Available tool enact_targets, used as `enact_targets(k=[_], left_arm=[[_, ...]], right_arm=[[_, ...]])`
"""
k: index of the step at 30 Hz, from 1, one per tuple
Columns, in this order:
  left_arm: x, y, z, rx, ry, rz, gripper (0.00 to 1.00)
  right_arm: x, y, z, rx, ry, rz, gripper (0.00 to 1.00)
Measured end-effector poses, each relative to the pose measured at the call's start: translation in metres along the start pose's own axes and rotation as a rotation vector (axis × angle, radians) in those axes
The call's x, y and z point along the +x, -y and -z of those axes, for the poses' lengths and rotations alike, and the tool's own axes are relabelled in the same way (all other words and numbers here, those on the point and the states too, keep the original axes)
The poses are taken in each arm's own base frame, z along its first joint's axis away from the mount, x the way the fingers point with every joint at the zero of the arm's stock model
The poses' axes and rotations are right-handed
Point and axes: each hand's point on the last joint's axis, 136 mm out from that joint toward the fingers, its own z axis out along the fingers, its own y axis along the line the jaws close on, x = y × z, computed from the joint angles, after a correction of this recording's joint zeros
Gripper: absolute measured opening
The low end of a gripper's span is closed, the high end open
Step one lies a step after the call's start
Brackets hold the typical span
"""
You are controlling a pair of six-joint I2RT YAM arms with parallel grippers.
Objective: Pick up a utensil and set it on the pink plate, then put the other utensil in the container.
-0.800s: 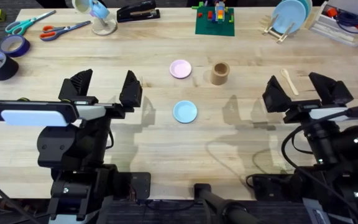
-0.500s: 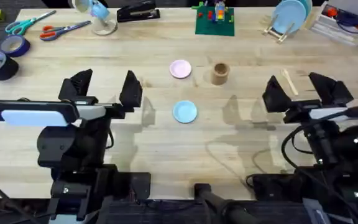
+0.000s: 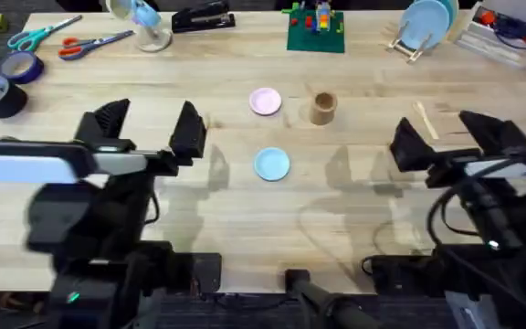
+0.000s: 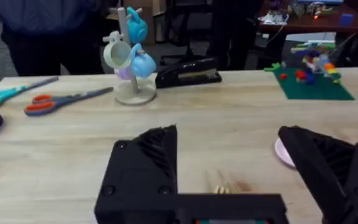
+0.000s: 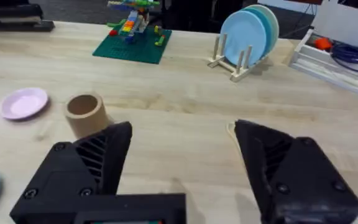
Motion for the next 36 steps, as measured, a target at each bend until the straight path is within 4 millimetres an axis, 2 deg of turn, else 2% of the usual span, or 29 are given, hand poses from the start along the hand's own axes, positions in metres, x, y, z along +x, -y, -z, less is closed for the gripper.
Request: enact_targets(k=[3, 9, 18, 23, 29, 33, 36], left_arm=[[-0.025, 0.003, 0.014, 0.015, -0.011, -0.001, 0.992], [-0.056, 0.006, 0.040, 0.032, -0.113, 0.000, 0.992], [-0.102, 0.009, 0.059, 0.046, -0.291, 0.001, 0.994], [-0.122, 0.009, 0.060, 0.053, -0.398, -0.021, 0.993], [-0.141, 0.009, 0.055, 0.062, -0.527, -0.043, 0.993], [-0.146, 0.009, 0.048, 0.067, -0.623, -0.043, 0.993], [-0.143, 0.008, 0.041, 0.071, -0.716, -0.041, 0.993]], right_arm=[[-0.016, 0.000, 0.016, -0.005, -0.027, 0.001, 0.995], [-0.047, 0.000, 0.047, -0.010, -0.095, -0.002, 0.995], [-0.073, 0.000, 0.066, -0.026, -0.303, 0.007, 0.995], [-0.080, 0.000, 0.067, -0.040, -0.441, 0.022, 0.993], [-0.100, 0.002, 0.065, -0.051, -0.548, 0.025, 0.994], [-0.116, 0.003, 0.062, -0.054, -0.581, 0.023, 0.994], [-0.126, 0.004, 0.060, -0.055, -0.592, 0.022, 0.994]])
